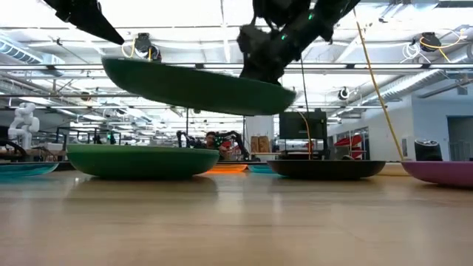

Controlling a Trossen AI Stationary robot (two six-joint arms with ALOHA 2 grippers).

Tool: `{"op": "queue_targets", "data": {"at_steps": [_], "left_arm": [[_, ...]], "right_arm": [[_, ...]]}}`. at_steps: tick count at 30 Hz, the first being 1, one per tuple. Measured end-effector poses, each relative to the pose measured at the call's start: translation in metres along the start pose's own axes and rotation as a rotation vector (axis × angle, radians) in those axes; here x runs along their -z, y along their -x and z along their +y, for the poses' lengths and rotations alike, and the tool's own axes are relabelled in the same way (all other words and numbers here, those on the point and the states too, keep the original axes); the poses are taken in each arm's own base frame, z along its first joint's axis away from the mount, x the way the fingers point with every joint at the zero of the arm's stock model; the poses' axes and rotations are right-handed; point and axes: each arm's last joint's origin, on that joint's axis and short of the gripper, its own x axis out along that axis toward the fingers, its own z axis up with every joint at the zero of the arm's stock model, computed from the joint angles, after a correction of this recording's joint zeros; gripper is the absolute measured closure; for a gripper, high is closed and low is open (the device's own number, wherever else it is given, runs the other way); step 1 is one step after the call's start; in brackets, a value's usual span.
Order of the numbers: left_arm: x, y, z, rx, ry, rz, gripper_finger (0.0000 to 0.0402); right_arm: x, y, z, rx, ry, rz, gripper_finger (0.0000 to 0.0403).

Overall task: Stack plastic plates
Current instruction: Stack the dark green plate on top of the light green plate

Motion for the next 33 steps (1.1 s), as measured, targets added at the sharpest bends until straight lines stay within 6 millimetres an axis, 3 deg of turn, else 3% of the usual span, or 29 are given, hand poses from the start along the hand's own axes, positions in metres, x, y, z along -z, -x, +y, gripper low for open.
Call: {"op": "queue_targets", "data": {"at_steps": [5,11,23,33], "left_arm": [[0.0,0.0,0.0,-0.001,0.0,-0.001,0.0316],[0.0,0.0,0.0,-0.004,0.0,-0.001,0.0316],[0.0,0.0,0.001,-0.016,0.004,-0.004,0.0316],[0.0,0.0,0.001,-0.019,0.019,-0.005,0.0316]], "right_arm": [[-0.009,-0.002,-0.031,0.058,-0.167,-0.049,0.0397],[-0.01,-0.006,-0.051,0.207,-0.234,-0.085,0.0396],[-0.012,-0.028,-0.058,0.184,-0.306,-0.176,0.0392],[-0.014,-0.029,-0.059,0.223,-0.318,-0.214,0.0305]]}}
